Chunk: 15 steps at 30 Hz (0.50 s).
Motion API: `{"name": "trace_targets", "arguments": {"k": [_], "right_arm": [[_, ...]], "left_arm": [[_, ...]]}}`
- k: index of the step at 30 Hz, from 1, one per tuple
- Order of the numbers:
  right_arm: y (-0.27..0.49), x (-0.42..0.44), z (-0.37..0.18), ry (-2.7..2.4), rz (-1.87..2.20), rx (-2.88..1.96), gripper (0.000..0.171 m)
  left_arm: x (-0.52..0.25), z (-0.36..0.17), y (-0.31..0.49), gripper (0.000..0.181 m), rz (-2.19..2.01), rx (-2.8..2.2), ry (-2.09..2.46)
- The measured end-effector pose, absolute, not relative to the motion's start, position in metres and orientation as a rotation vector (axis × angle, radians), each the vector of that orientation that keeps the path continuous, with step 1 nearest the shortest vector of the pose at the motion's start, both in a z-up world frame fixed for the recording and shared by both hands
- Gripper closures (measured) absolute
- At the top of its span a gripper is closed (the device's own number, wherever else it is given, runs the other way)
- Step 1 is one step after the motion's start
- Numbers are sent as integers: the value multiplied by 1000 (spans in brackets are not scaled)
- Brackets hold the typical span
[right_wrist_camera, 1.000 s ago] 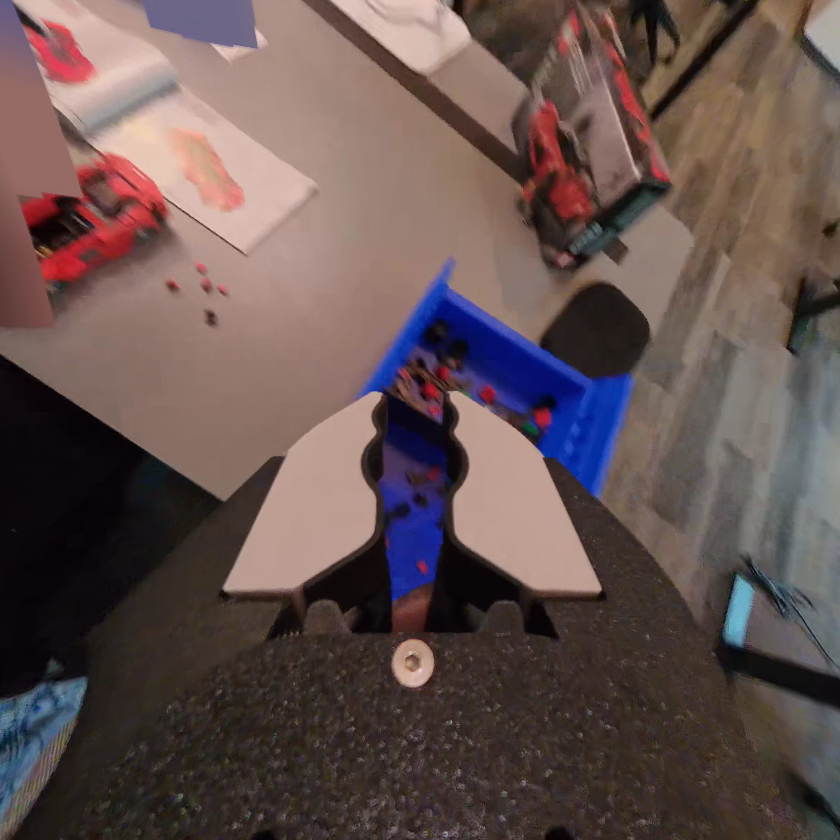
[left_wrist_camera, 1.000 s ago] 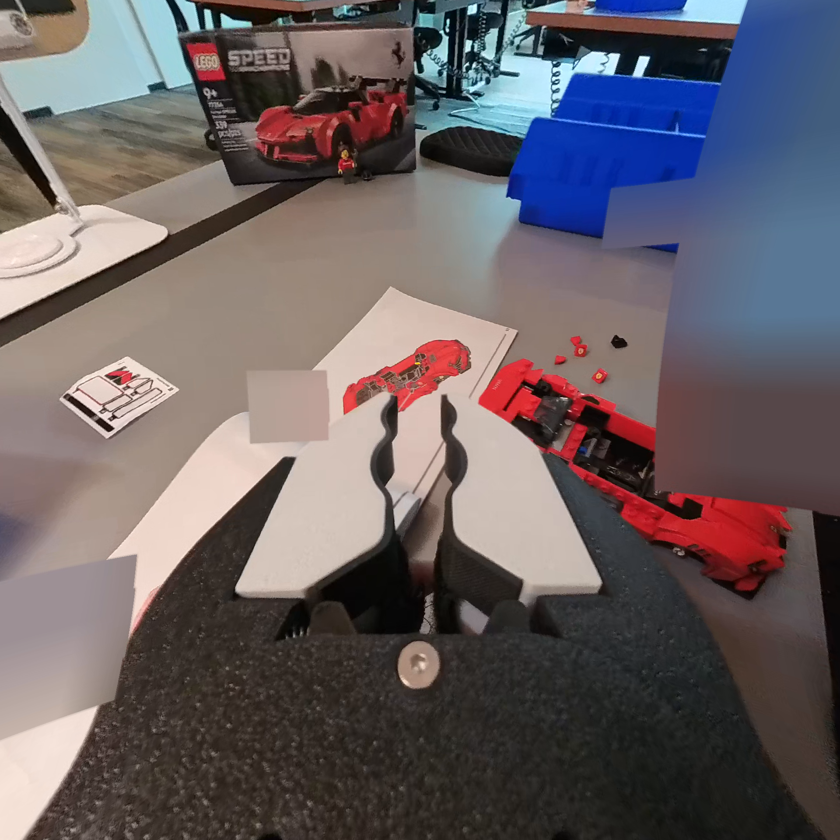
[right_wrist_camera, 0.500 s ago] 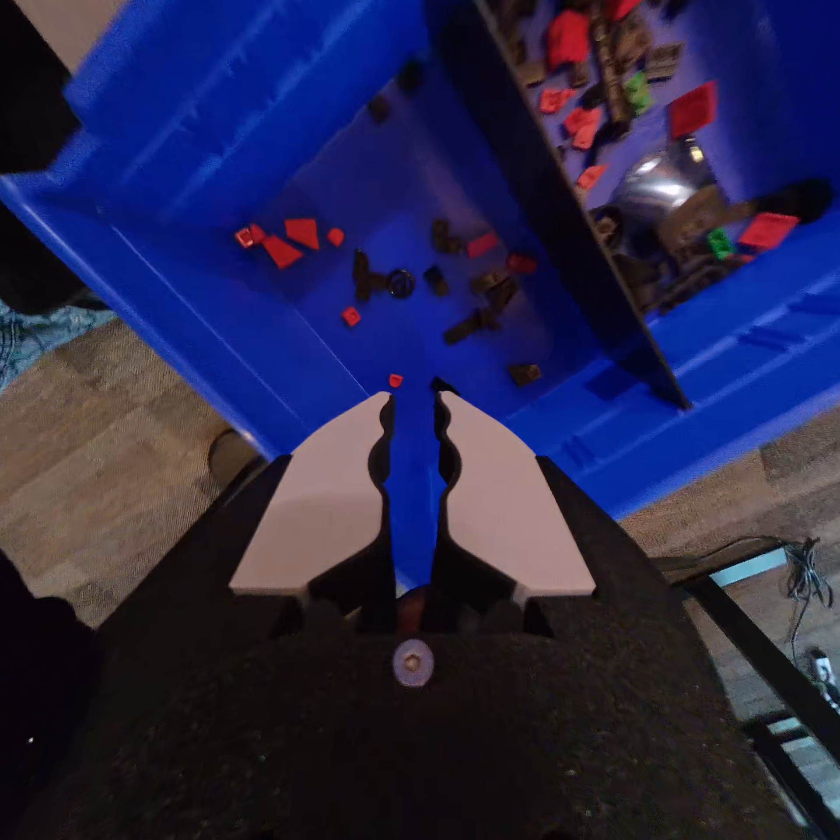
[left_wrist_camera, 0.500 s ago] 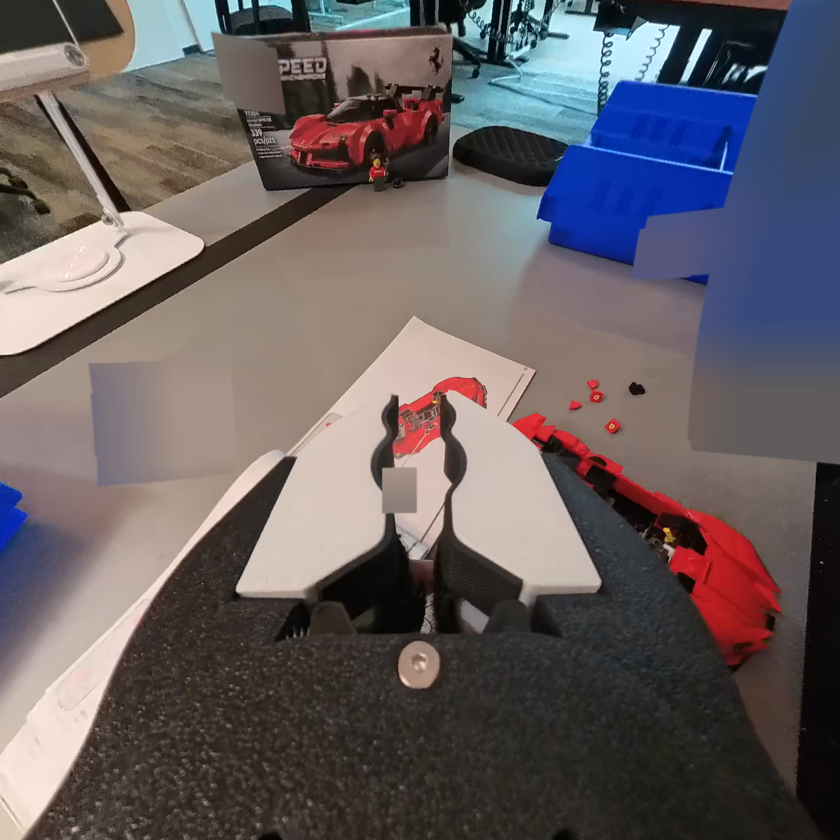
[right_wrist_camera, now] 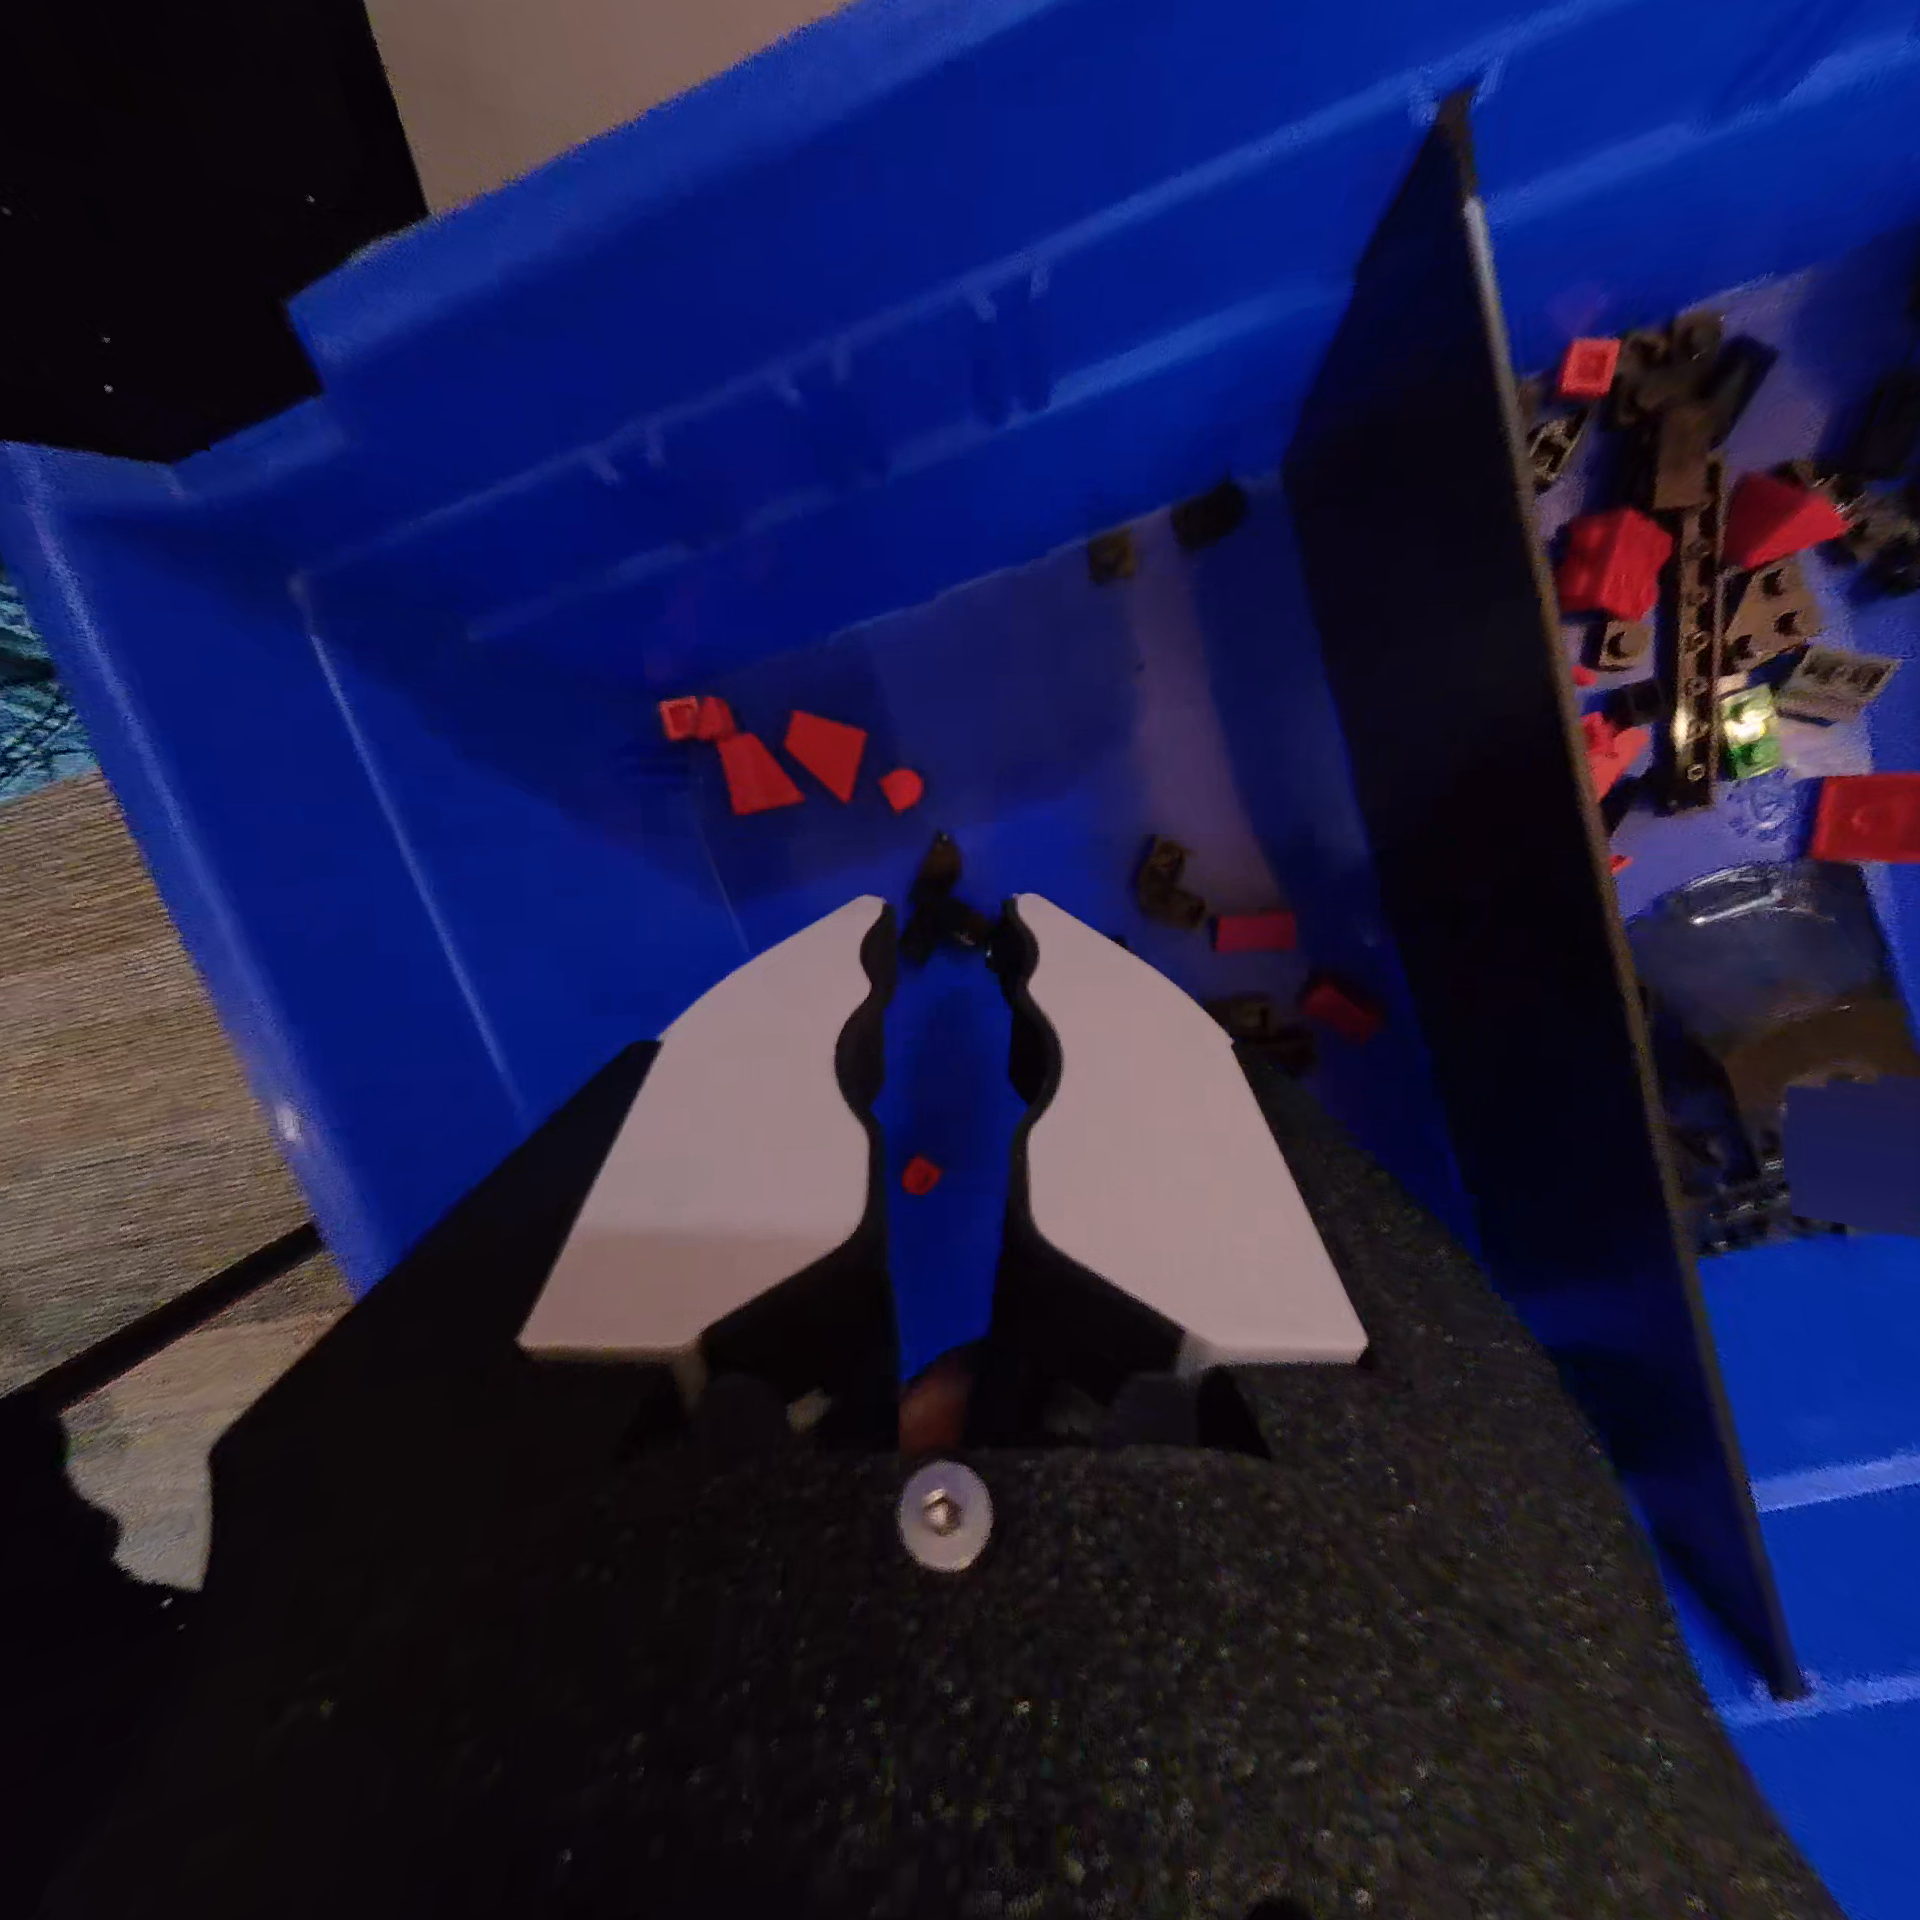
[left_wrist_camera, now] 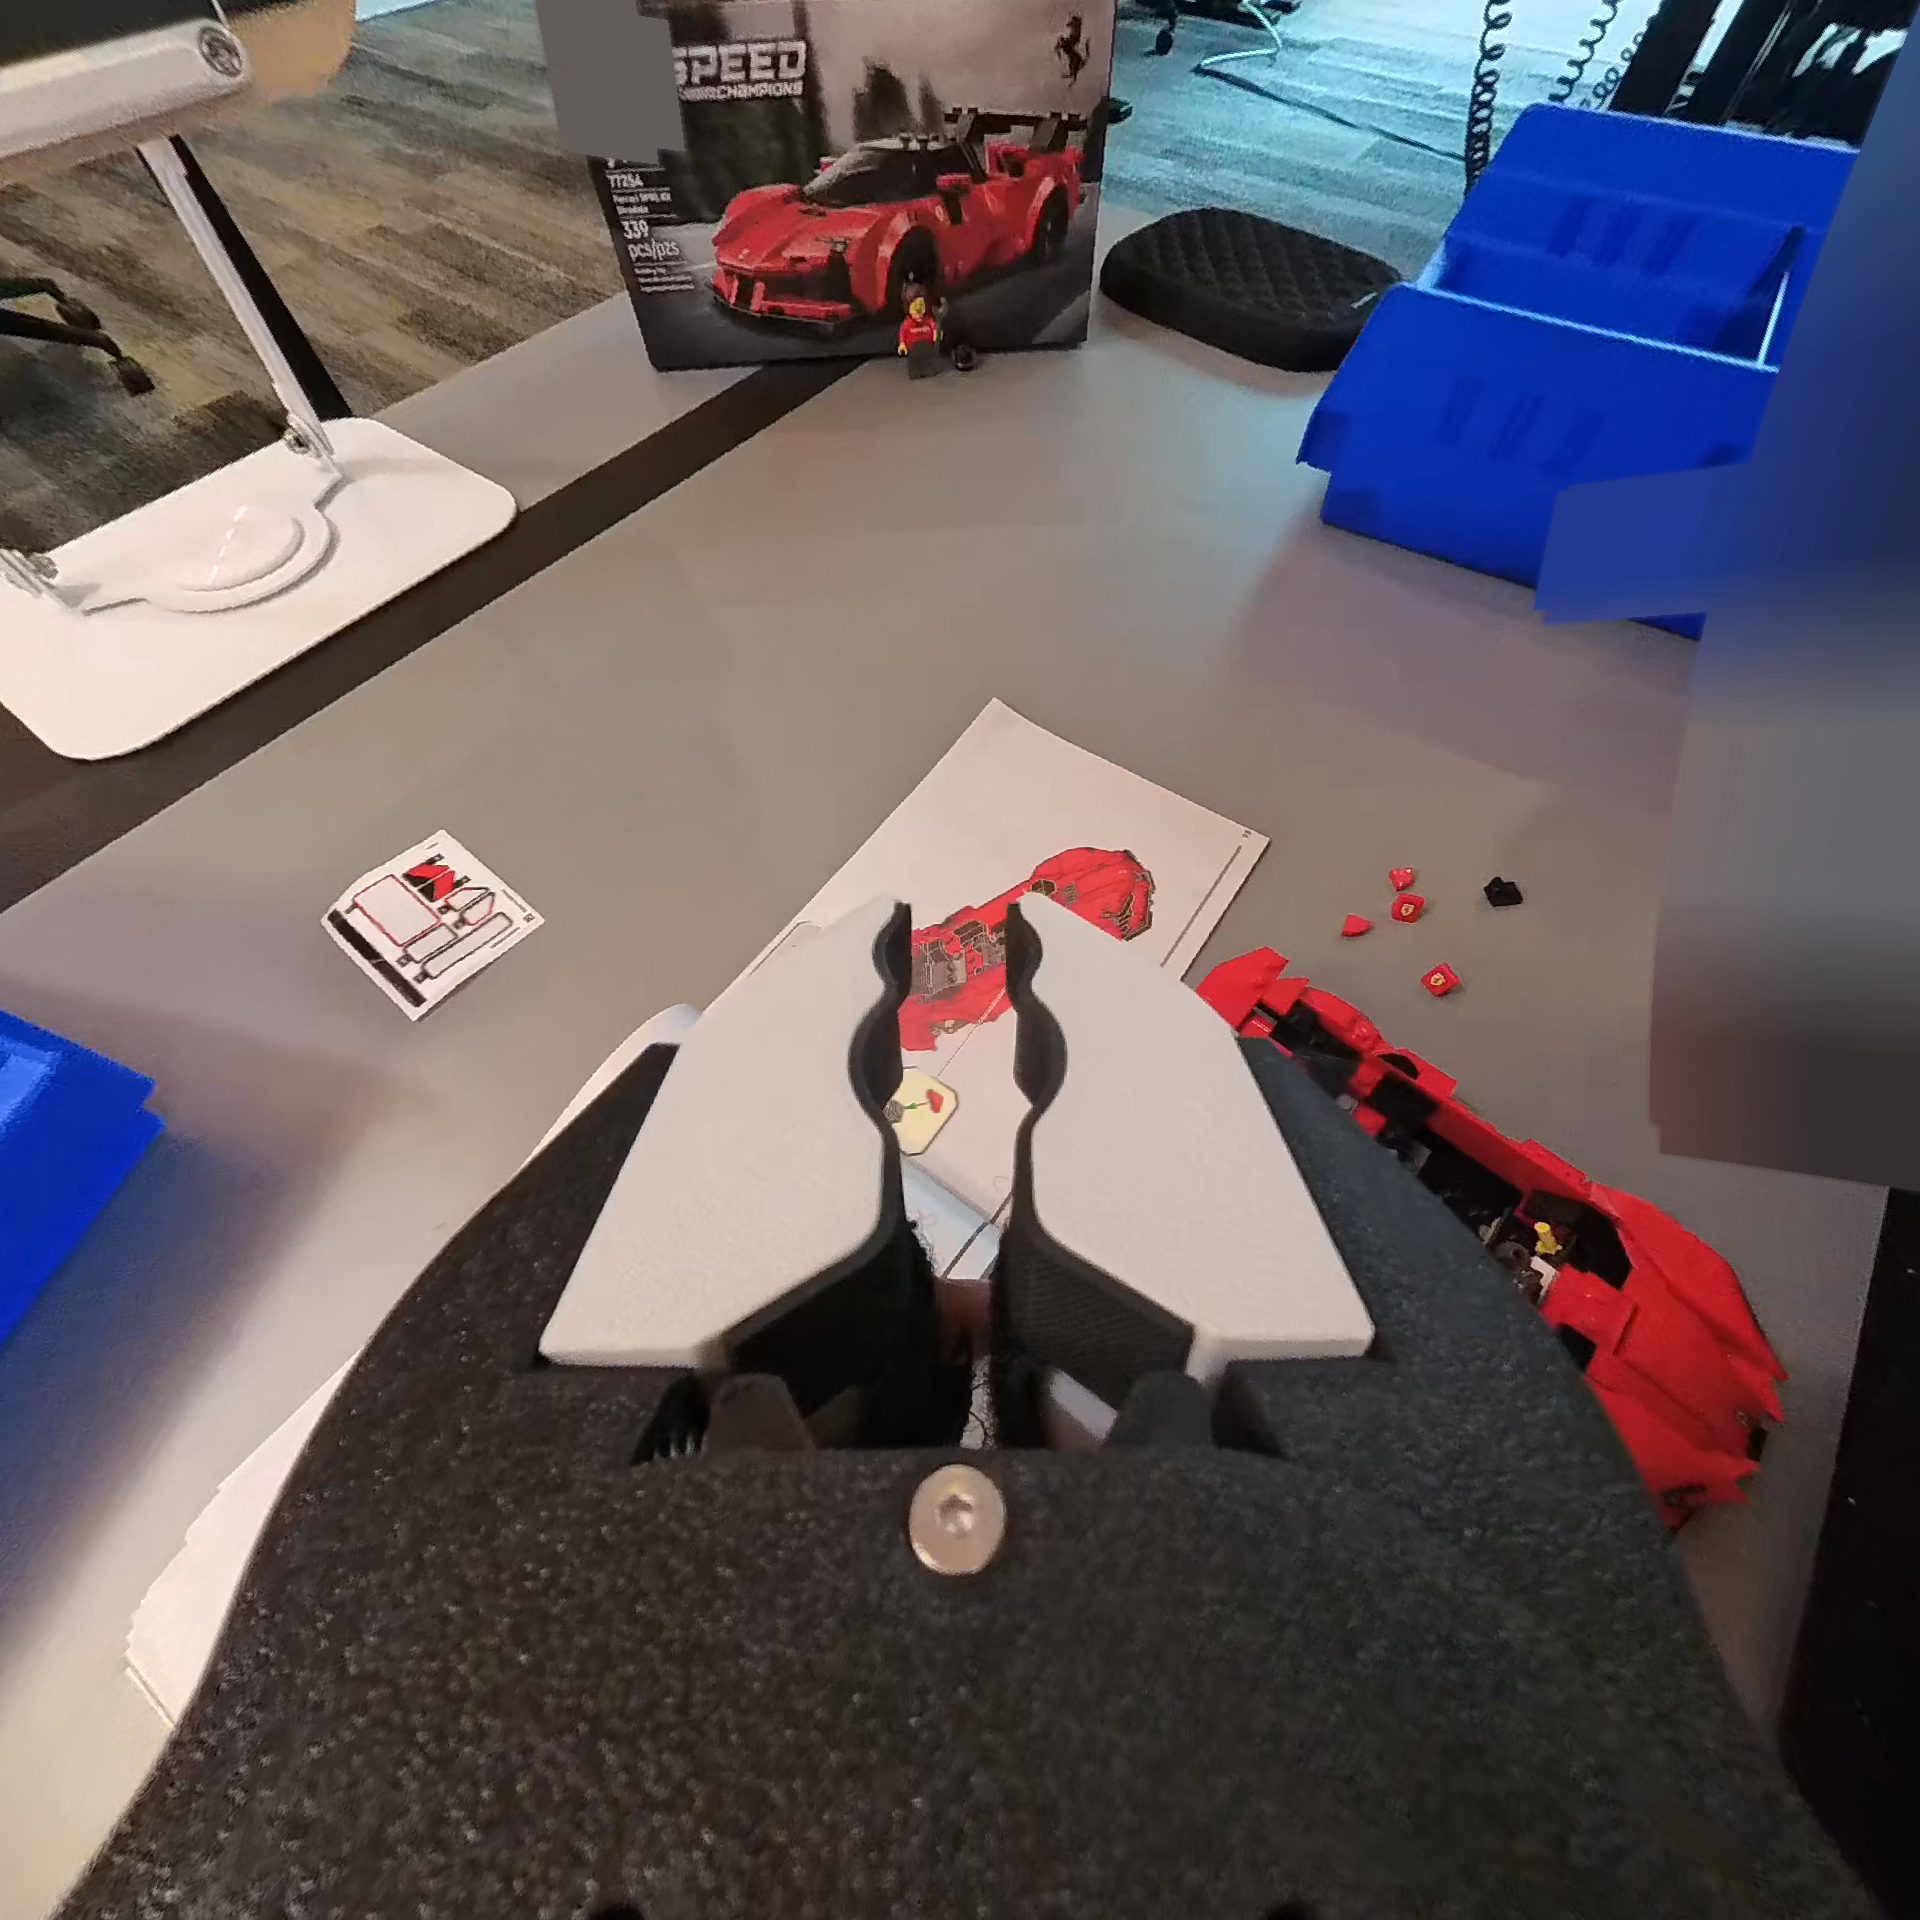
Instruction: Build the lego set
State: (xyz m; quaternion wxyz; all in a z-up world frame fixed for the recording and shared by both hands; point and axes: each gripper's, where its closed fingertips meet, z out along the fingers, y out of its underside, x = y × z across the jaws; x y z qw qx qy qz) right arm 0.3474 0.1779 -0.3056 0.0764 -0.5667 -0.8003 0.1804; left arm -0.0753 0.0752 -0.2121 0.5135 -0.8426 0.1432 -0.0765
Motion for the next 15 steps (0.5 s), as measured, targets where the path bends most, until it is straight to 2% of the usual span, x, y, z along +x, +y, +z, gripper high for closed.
{"name": "trace_targets", "arguments": {"k": [13, 15], "right_arm": [[186, 303, -295, -2290, 499, -1494, 150], [195, 288, -290, -2208, 471, -1414, 161]], "left_arm": [[-64, -221, 84, 164, -176, -2059, 367], [-64, -222, 85, 164, -182, -2057, 364]]}}
